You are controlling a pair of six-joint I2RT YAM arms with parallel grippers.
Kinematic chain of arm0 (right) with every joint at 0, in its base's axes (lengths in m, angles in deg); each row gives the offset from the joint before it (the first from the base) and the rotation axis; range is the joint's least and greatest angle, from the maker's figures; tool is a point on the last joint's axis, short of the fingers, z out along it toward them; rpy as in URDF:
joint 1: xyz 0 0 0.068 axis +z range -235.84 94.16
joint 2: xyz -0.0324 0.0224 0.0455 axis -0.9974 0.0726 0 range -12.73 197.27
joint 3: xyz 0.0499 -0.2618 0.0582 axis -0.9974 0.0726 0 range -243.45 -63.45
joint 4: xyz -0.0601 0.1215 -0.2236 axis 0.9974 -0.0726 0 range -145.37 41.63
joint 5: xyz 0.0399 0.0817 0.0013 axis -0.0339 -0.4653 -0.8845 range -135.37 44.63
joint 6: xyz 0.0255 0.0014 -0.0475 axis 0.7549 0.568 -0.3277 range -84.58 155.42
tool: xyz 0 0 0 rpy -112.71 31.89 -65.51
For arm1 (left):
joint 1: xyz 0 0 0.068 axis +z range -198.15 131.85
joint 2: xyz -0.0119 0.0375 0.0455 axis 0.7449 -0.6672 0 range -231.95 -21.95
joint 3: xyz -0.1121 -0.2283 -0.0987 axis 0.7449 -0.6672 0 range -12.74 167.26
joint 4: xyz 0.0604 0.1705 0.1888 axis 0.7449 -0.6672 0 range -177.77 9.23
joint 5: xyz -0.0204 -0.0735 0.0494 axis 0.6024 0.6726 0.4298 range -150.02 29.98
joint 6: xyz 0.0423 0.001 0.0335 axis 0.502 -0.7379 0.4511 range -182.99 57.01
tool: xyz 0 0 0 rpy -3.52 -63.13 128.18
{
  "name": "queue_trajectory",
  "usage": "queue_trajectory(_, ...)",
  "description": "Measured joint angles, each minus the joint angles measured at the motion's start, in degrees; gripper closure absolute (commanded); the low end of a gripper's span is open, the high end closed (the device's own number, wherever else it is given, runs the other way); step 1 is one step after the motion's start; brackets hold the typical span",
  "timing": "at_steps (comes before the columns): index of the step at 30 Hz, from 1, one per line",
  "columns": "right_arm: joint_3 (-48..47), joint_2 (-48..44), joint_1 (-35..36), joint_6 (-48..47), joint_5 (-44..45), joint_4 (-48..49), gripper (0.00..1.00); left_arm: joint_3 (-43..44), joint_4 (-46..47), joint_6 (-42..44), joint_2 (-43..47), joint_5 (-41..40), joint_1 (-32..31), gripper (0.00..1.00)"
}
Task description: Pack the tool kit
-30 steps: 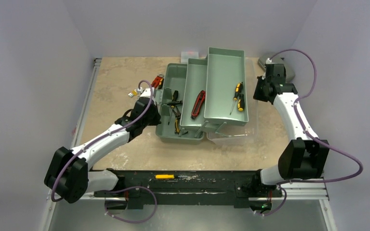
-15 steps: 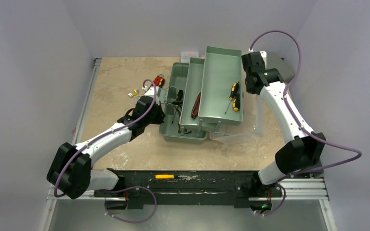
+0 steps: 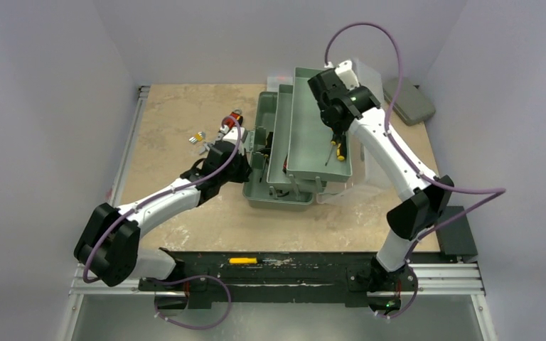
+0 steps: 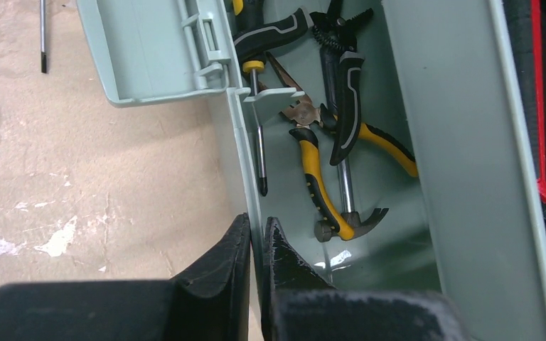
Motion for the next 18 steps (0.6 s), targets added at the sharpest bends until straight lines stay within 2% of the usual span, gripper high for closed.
queue_trajectory(9,-10.9,11.2,11.0,-0.8,16.8,-7.7,0.90,0.2,0.3,0.0,-0.4,0.2,-0.4,1.00)
queue_trajectory(14,-15.4,15.3,16.0,-0.8,20.9,-8.1,0.76,0.2,0.5,0.0,-0.4,0.4,-0.4,1.00)
queue_trajectory(18,-18.0,17.8,19.8,1.0,20.3,-5.8,0.65,0.2,1.5,-0.6,-0.9,1.8,-0.5,1.00)
